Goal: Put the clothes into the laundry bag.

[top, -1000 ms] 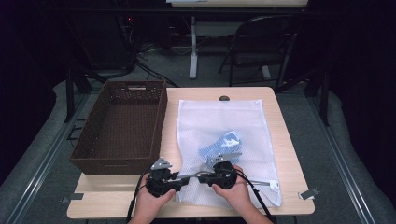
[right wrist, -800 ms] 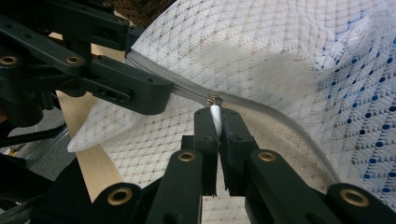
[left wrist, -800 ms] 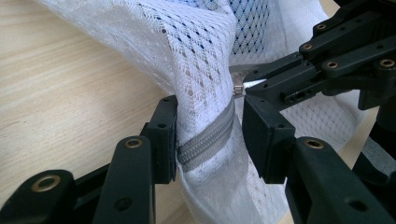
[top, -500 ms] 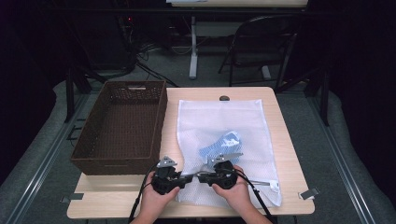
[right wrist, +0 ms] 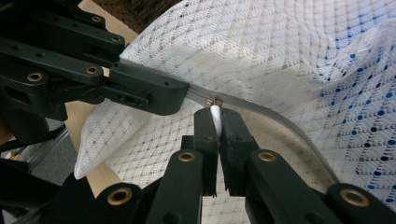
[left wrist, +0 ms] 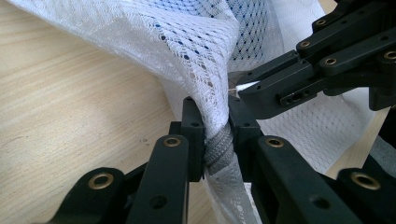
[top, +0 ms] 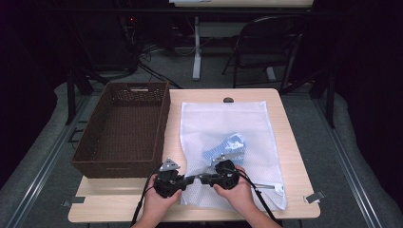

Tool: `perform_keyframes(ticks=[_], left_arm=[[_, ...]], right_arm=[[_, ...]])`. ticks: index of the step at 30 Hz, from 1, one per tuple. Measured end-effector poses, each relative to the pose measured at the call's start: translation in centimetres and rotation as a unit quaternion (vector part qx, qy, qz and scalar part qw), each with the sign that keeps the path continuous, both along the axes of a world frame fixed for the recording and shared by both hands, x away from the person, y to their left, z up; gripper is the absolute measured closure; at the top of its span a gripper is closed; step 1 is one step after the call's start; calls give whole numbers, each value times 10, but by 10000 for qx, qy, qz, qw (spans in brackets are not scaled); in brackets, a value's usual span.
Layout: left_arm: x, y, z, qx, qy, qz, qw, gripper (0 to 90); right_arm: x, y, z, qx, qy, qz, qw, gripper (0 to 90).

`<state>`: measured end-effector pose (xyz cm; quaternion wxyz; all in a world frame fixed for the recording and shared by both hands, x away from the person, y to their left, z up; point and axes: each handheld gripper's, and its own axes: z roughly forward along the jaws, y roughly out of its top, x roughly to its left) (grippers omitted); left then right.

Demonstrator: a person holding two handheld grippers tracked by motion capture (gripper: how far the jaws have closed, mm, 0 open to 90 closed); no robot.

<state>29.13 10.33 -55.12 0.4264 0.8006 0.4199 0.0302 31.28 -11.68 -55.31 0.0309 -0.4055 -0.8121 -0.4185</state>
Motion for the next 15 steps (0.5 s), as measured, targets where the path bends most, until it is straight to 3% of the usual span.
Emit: perform_keyframes(ticks=[9, 15], left_arm=[[0, -1, 0, 38, -21, -59, 10000, 816], [-1, -1, 1, -20, -9, -69, 10000, 819]], right_arm=[[4, 2, 6, -189, 322, 42, 9993, 863], [5, 3, 10, -285, 416, 38, 9987, 861]])
